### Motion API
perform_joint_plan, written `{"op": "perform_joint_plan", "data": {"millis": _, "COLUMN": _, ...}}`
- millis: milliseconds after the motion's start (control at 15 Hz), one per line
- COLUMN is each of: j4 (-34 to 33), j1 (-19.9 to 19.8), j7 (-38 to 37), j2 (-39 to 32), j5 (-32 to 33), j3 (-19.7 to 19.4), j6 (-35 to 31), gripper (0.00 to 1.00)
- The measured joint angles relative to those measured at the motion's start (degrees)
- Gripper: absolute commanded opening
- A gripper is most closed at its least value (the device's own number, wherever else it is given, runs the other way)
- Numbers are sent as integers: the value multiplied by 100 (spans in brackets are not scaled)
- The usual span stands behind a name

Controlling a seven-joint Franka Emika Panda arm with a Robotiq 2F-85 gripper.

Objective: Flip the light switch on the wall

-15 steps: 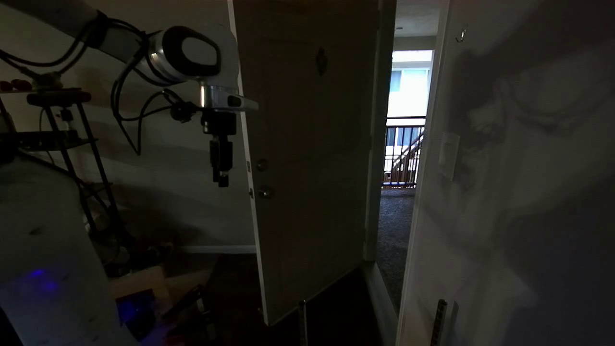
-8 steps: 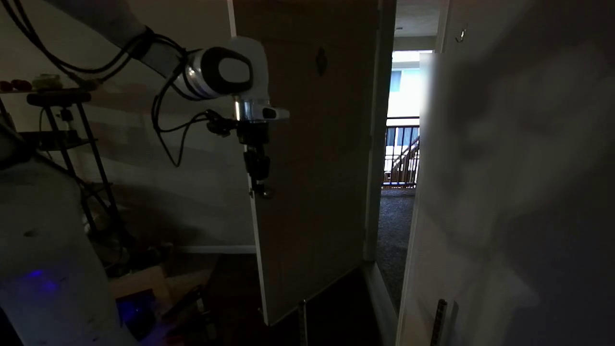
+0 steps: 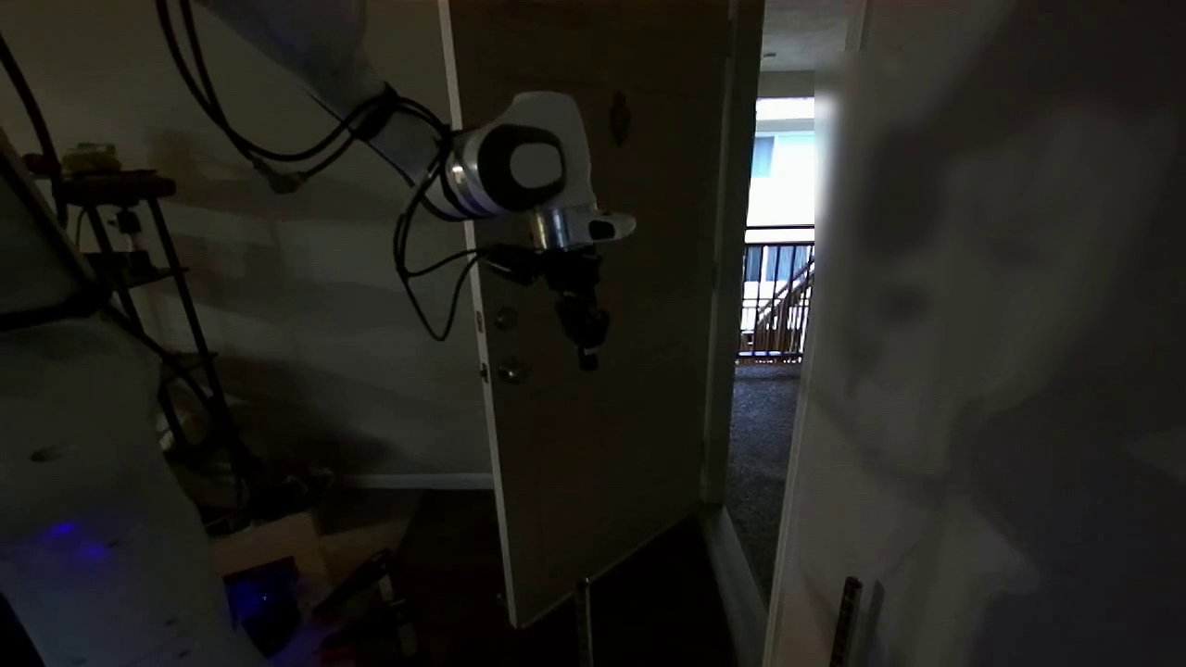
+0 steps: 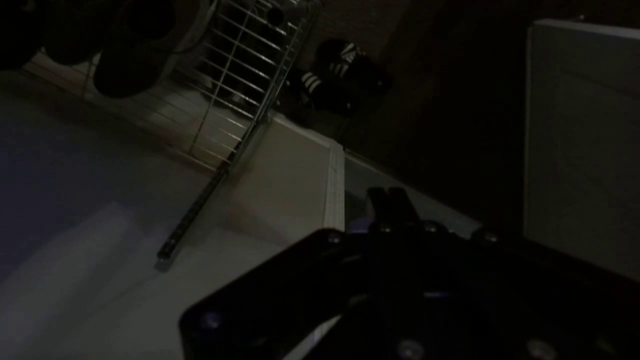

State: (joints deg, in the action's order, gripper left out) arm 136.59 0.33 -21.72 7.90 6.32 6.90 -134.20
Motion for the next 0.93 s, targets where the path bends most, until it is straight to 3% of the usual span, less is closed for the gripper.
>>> {"op": "perform_joint_plan", "data": {"millis": 400, "j4": -413, "j1": -97, "j7": -388, "j2": -628, "j5": 914, "j3": -332, "j6": -1264, "gripper": 5}}
{"op": "perform_joint_plan", "data": {"millis": 933, "j4": -1183, "j1": -105, "j7": -1919, "j2": -1298, "j5": 2662, "j3": -903, "j6": -2326, "gripper": 6}}
